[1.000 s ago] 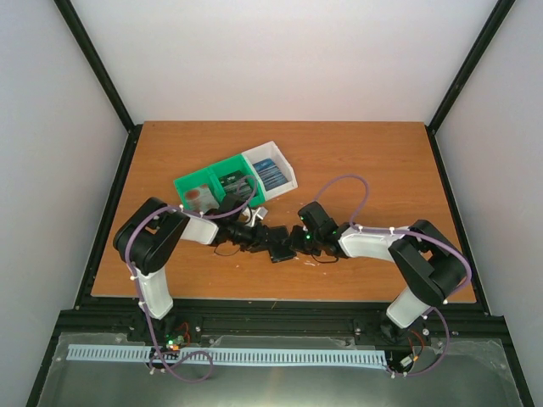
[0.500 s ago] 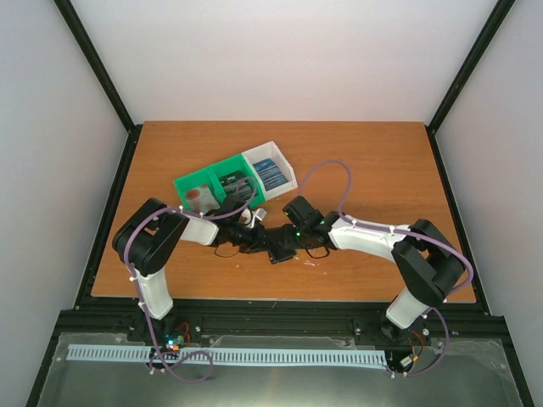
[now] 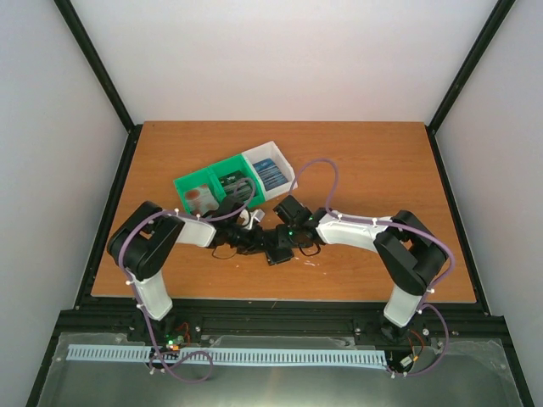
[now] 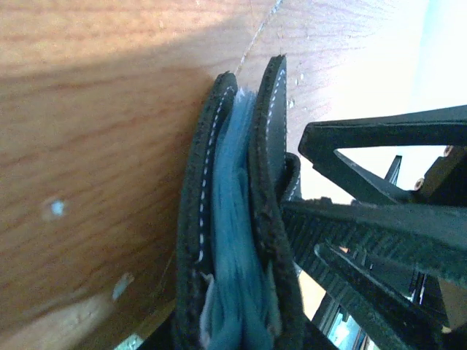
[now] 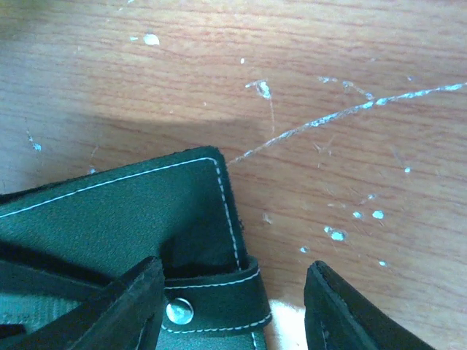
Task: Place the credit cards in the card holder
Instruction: Open the card holder at the center of the board.
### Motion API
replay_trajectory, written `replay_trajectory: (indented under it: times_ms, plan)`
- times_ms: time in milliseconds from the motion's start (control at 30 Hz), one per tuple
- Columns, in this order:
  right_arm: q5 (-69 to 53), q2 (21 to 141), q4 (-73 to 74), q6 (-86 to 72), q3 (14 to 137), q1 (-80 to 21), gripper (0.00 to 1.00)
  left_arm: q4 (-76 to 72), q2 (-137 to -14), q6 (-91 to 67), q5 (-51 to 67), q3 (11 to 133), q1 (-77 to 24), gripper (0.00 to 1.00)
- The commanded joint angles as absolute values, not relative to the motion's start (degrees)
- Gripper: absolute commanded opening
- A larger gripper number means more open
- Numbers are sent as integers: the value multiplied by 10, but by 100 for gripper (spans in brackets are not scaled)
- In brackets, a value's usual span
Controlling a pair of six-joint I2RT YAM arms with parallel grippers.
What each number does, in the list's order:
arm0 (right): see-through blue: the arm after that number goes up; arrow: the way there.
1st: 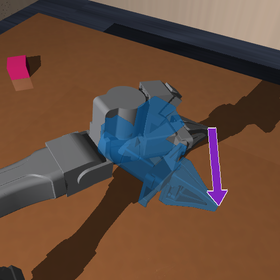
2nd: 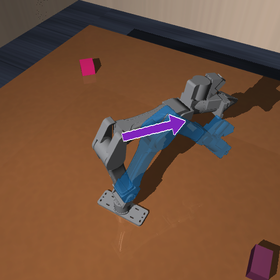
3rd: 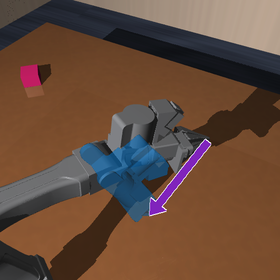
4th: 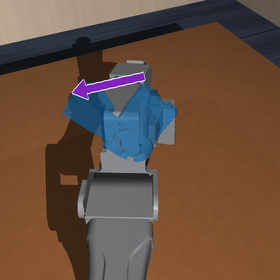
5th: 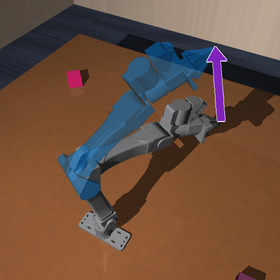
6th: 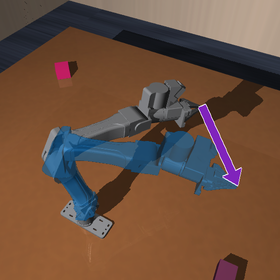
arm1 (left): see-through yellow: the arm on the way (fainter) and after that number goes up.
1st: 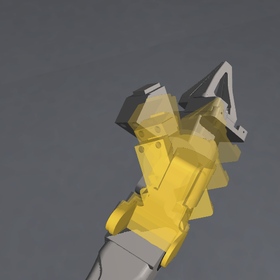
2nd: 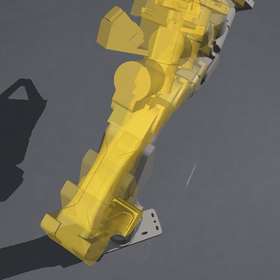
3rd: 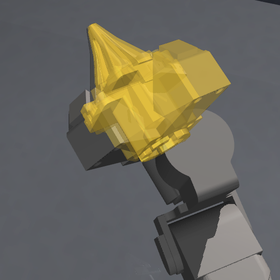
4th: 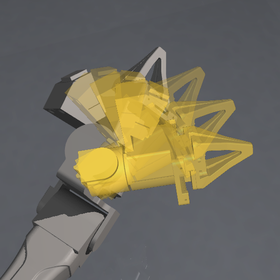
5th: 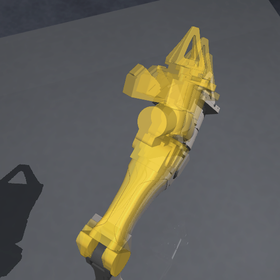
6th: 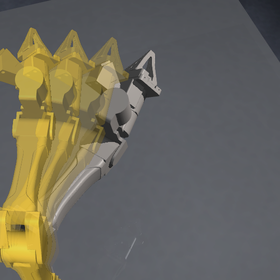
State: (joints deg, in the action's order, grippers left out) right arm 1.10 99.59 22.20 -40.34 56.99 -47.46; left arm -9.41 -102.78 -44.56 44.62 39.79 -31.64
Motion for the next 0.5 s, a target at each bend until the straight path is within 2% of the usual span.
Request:
replay_trajectory:
  times_ms: [0,200,467]
  plan:
    - [6,996,240,-416,583,-477,53,-86,-998,-407,439,384,-322,1]
    - [-24,983,255,-441,588,-477,58,-97,-977,-373,458,385,-323,1]
    - [-55,970,264,-437,592,-481,58,-93,-953,-367,442,385,-322,1]
